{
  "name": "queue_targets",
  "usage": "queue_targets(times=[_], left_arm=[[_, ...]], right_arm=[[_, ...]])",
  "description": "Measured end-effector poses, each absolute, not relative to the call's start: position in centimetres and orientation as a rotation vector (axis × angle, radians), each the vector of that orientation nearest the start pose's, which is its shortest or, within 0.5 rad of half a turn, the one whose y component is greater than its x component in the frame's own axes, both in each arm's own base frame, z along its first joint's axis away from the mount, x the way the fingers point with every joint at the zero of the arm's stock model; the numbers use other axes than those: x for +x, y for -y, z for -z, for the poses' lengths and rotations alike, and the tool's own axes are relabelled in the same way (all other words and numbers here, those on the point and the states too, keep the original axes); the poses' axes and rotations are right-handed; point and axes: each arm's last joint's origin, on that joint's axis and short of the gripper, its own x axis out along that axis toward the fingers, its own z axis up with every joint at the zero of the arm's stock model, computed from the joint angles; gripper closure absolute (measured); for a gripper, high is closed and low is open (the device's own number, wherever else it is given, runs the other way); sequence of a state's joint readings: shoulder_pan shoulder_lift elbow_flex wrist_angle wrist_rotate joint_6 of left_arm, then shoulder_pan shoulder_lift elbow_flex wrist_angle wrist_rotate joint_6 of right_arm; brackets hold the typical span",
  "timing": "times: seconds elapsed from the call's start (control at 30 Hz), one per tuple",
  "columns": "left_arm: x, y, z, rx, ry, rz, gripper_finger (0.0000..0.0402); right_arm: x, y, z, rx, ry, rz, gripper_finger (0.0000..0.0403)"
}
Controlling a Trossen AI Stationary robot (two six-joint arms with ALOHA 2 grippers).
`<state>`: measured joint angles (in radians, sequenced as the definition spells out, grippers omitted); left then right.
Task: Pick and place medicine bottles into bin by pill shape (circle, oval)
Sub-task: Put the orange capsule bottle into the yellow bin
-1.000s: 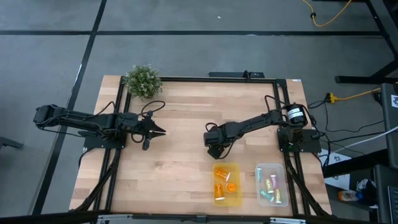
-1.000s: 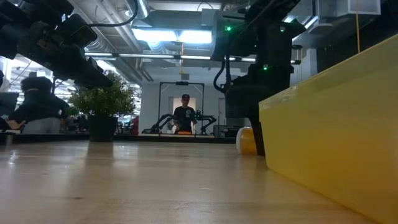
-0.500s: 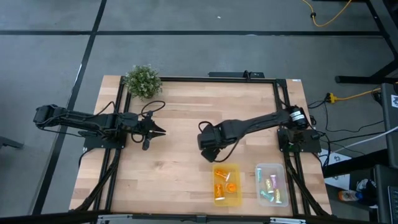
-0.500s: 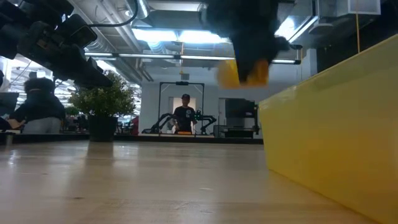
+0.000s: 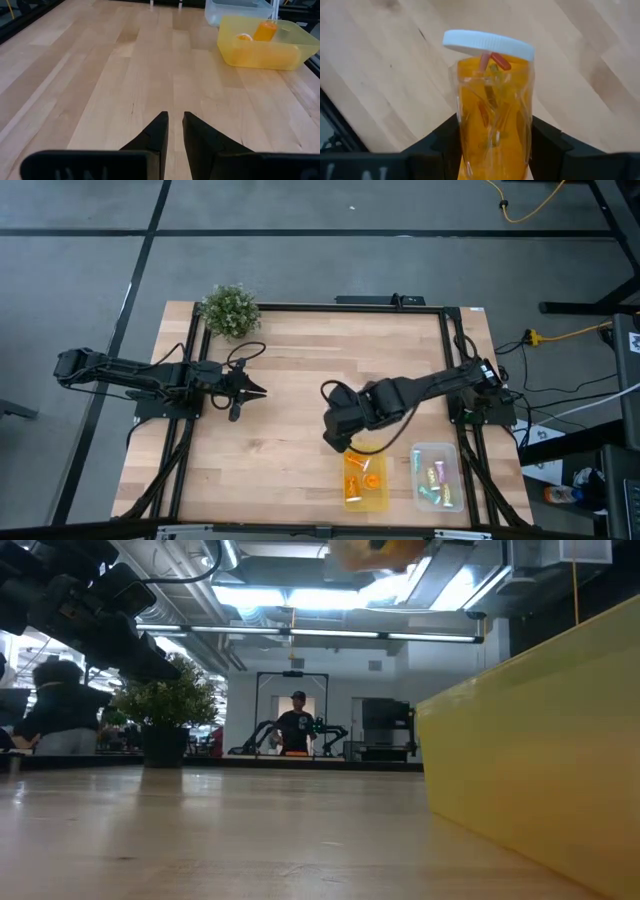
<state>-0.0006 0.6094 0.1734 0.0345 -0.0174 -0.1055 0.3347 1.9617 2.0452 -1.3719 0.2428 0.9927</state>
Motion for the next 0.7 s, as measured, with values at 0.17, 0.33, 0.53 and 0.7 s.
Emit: queue_targets(times=[0.17,0.33,0.53,0.7], left_arm=[[14.0,0.0,-16.8,-0.101,-0.400,-0.038,0.0351],[14.0,0.0,-16.8,-0.101,-0.396,-0.038,0.0351],[14.0,0.0,-16.9,-0.101,-0.392,-0.038,0.0351],[14.0,0.0,-16.9,-0.116,-0.391,-0.041,0.0351]], right_arm=[[34.9,-14.0,-33.4,0.475,-1.208,0.572,0.0228],[33.0,-16.0,-33.1,0.505,-1.250,0.668,0.0228],[31.7,-18.7,-33.1,0.575,-1.221,0.690,0.0228],[30.8,-20.1,-33.1,0.659,-1.192,0.738,0.0228]])
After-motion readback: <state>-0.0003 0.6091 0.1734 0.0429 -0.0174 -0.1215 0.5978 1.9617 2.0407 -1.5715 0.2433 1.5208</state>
